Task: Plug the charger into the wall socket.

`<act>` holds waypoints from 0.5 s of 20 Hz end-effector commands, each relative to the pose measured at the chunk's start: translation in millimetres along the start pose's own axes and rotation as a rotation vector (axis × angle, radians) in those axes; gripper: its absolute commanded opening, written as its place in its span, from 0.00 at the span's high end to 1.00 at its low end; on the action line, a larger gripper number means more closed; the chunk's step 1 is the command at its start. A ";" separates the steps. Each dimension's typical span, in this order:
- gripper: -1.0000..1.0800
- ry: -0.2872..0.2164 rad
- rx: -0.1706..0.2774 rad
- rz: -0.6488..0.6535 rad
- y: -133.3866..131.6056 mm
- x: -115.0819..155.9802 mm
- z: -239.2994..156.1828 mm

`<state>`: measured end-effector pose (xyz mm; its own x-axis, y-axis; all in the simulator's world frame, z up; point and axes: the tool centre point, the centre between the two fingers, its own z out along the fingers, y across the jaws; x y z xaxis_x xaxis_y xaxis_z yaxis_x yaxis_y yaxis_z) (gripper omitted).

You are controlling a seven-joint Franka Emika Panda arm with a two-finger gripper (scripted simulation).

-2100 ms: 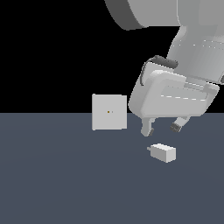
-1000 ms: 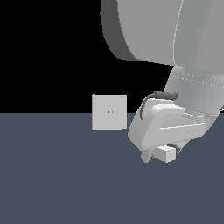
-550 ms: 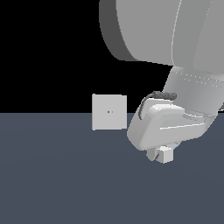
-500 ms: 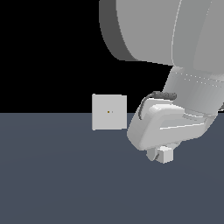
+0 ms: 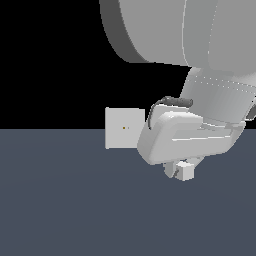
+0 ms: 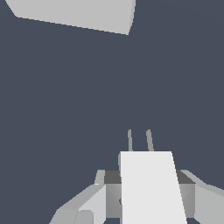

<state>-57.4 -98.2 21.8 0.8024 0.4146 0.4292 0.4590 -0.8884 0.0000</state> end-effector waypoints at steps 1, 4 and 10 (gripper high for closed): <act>1.00 0.001 -0.010 0.020 -7.4 6.2 -4.8; 1.00 0.002 -0.026 0.053 -18.4 15.5 -12.3; 1.00 0.005 -0.060 0.126 -41.7 38.3 -28.0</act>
<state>-57.1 -57.9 57.2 0.8446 0.3162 0.4322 0.3504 -0.9366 0.0004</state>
